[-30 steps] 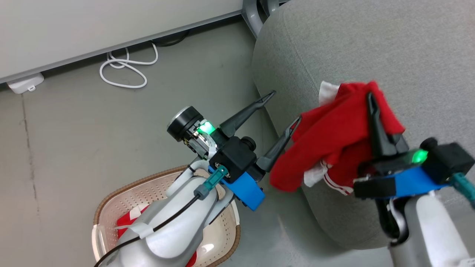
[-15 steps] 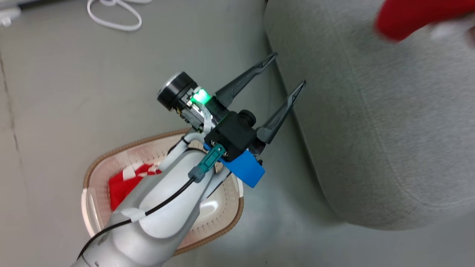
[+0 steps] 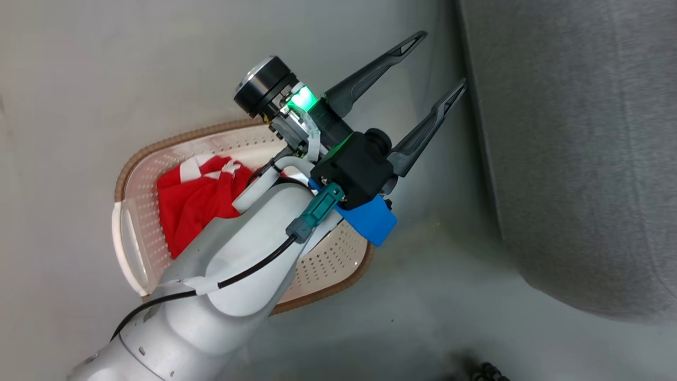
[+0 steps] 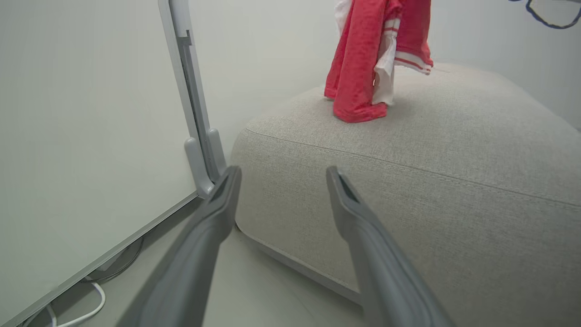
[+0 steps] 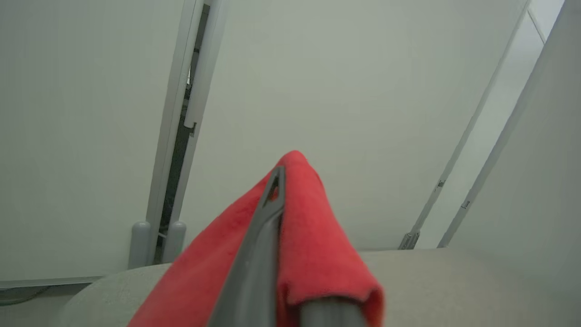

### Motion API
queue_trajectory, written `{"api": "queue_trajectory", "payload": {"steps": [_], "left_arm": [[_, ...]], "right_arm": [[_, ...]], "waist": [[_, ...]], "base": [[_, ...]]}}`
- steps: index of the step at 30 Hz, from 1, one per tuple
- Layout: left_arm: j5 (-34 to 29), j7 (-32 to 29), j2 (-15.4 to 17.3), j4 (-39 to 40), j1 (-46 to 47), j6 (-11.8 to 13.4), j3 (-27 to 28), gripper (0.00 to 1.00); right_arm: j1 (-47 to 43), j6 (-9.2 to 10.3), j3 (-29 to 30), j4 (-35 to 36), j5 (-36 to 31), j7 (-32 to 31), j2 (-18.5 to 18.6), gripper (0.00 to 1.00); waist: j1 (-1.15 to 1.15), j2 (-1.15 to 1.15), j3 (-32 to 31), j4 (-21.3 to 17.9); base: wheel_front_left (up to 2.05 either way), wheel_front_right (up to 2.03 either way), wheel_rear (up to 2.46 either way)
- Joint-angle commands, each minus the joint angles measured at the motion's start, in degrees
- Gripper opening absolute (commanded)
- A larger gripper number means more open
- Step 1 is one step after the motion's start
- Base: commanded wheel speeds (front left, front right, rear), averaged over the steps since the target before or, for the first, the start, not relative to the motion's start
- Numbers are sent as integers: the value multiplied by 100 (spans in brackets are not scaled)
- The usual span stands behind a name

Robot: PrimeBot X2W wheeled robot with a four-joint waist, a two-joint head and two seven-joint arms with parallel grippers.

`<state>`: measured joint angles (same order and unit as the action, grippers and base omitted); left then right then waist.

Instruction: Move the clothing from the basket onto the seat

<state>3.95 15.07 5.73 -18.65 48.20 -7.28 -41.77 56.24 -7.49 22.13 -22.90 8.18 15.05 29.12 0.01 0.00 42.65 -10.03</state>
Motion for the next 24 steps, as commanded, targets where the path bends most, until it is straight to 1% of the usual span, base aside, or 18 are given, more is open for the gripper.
{"api": "queue_trajectory", "payload": {"steps": [1,7,11,14,15,16,20,22,24], "left_arm": [[-33,16,-12,11,132,1,-11,100],[-28,16,31,-4,152,-1,-1,100],[-40,16,104,-33,102,-2,23,100],[-38,16,141,-63,60,1,31,100],[-30,16,150,-78,31,3,36,100],[-16,17,159,-88,-5,4,38,100],[52,16,142,-93,-144,33,66,100],[108,16,111,-59,-257,73,119,100],[164,16,105,-47,-389,99,175,100]], "right_arm": [[18,-1,6,-216,-85,21,57,0],[-298,-1,164,-1132,-137,20,-106,0],[-380,-1,169,-1586,11,19,-254,0],[-391,-1,49,-1757,63,20,-317,0],[-398,-1,62,-1728,84,20,-337,44],[-456,-1,49,-1725,91,19,-407,100],[-772,-1,-57,-1594,93,19,-459,100],[-1055,-1,-101,-1444,70,20,-455,100],[-1384,-1,-117,-1264,79,19,-535,100]], "waist": [[-1,0,217,158],[-1,0,274,199],[-1,0,279,148],[-1,0,227,88],[-1,0,188,64],[-1,0,116,37],[-1,0,-236,25],[-1,0,-454,41],[-1,0,-677,50]], "base": [[0,0,0],[0,0,0],[0,0,0],[0,0,0],[0,0,0],[0,0,0],[0,0,0],[0,0,0],[0,0,0]]}}
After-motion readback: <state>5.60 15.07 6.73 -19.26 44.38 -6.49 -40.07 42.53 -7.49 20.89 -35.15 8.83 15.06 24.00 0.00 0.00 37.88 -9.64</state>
